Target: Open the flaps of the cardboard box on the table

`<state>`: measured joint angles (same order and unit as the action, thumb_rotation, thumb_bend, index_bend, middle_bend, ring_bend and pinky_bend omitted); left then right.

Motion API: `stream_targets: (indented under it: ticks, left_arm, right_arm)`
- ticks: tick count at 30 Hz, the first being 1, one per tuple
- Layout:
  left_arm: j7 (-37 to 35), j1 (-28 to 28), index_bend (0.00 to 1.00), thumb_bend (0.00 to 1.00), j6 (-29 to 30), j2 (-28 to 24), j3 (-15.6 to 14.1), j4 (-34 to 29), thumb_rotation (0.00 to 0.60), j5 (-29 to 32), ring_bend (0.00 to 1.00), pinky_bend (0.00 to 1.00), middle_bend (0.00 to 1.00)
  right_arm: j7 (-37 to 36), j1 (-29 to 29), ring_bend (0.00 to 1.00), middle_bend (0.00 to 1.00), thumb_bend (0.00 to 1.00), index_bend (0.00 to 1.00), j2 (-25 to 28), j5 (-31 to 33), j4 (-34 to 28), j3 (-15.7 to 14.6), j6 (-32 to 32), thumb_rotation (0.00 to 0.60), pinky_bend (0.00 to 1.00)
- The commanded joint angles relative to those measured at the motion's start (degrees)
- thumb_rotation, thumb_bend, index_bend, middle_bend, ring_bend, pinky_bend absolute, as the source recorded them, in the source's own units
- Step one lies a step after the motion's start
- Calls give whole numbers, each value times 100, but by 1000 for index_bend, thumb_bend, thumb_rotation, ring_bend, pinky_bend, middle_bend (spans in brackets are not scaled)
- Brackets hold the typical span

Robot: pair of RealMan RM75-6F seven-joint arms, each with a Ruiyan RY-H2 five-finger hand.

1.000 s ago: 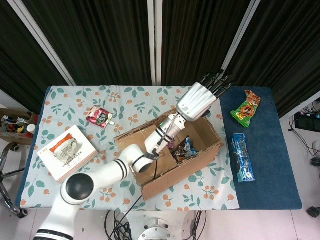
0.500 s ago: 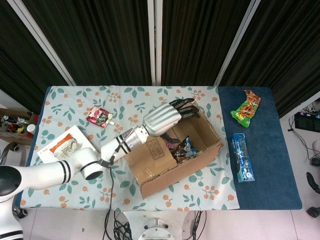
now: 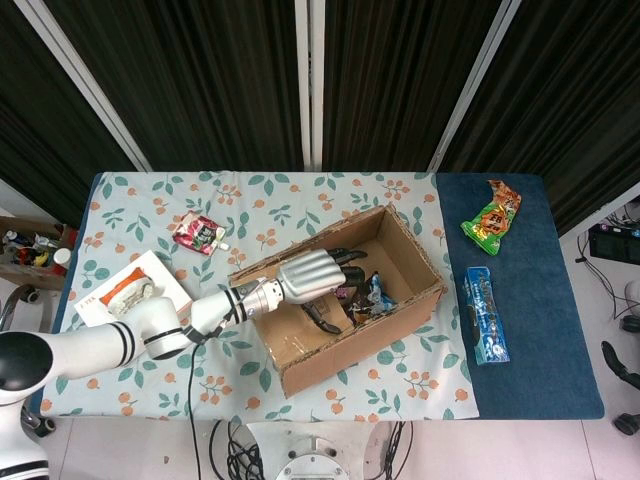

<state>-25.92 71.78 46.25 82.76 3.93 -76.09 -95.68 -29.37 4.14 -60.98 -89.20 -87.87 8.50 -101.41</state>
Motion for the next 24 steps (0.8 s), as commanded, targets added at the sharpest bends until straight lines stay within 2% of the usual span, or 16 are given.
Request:
stream_targets:
  ticks: [1, 3, 10, 14, 24]
  left_arm:
    - [-56, 70, 327, 111, -91, 1, -23, 53, 346, -11, 23, 154, 262]
    - [-70, 102, 342, 127, -144, -34, -28, 73, 321, -2, 23, 153, 276]
    - [-177, 241, 406, 249, -466, -313, -85, -36, 160, 58, 23, 153, 338]
    - [-217, 329, 424, 281, -655, -524, -154, -207, 92, 36, 23, 152, 345]
    - [-163, 408, 451, 272, -987, -734, -234, -457, 81, 164, 23, 152, 366]
  right_arm:
    - [-32, -10, 0, 0, 176, 0, -8, 26, 35, 16, 10, 600, 0]
    - [-53, -11, 0, 0, 176, 0, -8, 33, 53, 17, 12, 600, 0]
    - [-158, -43, 0, 0, 176, 0, -26, 43, 114, 18, 58, 600, 0]
    - [-178, -50, 0, 0, 176, 0, -30, 38, 122, 23, 47, 600, 0]
    - [-168, -56, 0, 0, 176, 0, -38, 19, 117, 18, 24, 600, 0]
